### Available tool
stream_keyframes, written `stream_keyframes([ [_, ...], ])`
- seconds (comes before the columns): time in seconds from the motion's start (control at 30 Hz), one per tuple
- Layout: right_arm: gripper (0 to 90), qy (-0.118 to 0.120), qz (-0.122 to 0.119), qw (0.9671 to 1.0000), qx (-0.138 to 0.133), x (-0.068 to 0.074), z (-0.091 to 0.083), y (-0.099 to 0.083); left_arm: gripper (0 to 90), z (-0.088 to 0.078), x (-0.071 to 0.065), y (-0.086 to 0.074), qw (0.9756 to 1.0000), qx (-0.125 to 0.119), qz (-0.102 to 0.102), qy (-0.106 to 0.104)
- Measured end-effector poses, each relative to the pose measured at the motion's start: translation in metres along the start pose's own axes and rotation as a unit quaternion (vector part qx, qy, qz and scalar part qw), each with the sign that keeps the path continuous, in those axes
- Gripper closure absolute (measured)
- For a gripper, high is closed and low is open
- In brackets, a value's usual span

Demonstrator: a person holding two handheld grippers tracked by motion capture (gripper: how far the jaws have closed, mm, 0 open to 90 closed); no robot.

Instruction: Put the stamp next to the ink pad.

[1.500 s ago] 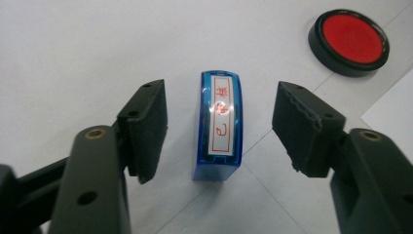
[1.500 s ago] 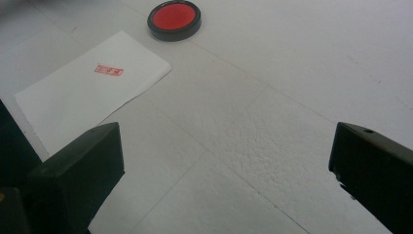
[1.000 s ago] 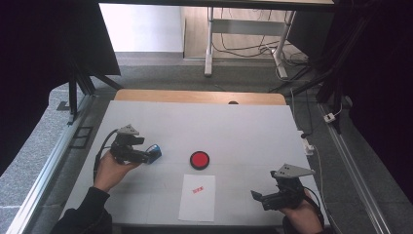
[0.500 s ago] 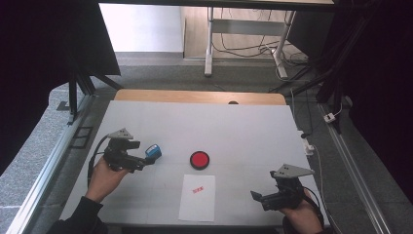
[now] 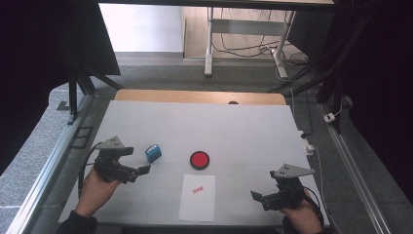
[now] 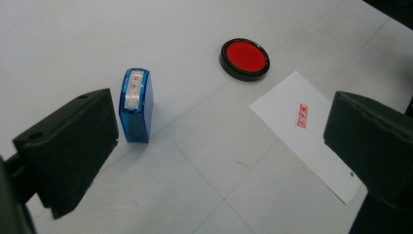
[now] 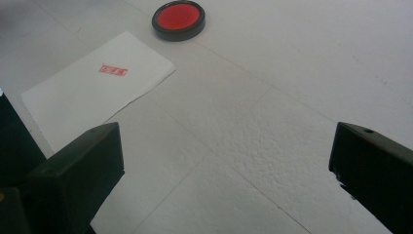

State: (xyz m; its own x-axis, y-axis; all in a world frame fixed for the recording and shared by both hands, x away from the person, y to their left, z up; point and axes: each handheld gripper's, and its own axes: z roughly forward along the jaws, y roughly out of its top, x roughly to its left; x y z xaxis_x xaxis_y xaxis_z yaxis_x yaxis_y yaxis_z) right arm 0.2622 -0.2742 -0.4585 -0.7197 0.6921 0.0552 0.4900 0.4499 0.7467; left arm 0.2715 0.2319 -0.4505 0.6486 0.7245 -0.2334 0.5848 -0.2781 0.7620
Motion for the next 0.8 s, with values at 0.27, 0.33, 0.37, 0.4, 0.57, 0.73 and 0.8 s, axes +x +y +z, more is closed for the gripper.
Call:
stream_keyframes([
  [0.27, 0.0, 0.002, 0.001, 1.0000, 0.000, 0.000, 0.000, 0.000, 0.0, -0.013, -0.005, -0.011, 0.9999, -0.010, -0.005, -0.006],
  [0.33, 0.0, 0.002, 0.001, 1.0000, 0.000, 0.000, 0.000, 0.000, 0.0, -0.016, -0.006, -0.015, 0.9998, -0.014, -0.007, -0.007],
  [0.37, 0.0, 0.002, 0.001, 1.0000, 0.000, 0.000, 0.000, 0.000, 0.0, -0.018, -0.007, -0.017, 0.9998, -0.016, -0.009, -0.010],
  [0.4, 0.0, 0.003, 0.001, 1.0000, -0.001, 0.000, 0.000, 0.000, 0.0, -0.020, -0.007, -0.019, 0.9997, -0.019, -0.011, -0.011],
  [0.57, 0.0, 0.005, 0.005, 1.0000, -0.003, -0.001, -0.001, 0.000, 0.0, -0.028, -0.008, -0.030, 0.9996, -0.021, -0.018, -0.009],
  [0.73, 0.0, 0.005, 0.005, 1.0000, -0.002, -0.001, -0.001, 0.000, 0.0, -0.035, -0.010, -0.041, 0.9996, -0.020, -0.020, -0.003],
  [0.8, 0.0, 0.005, 0.005, 1.0000, -0.002, -0.001, -0.001, 0.000, 0.0, -0.038, -0.011, -0.045, 0.9996, -0.020, -0.020, 0.001],
])
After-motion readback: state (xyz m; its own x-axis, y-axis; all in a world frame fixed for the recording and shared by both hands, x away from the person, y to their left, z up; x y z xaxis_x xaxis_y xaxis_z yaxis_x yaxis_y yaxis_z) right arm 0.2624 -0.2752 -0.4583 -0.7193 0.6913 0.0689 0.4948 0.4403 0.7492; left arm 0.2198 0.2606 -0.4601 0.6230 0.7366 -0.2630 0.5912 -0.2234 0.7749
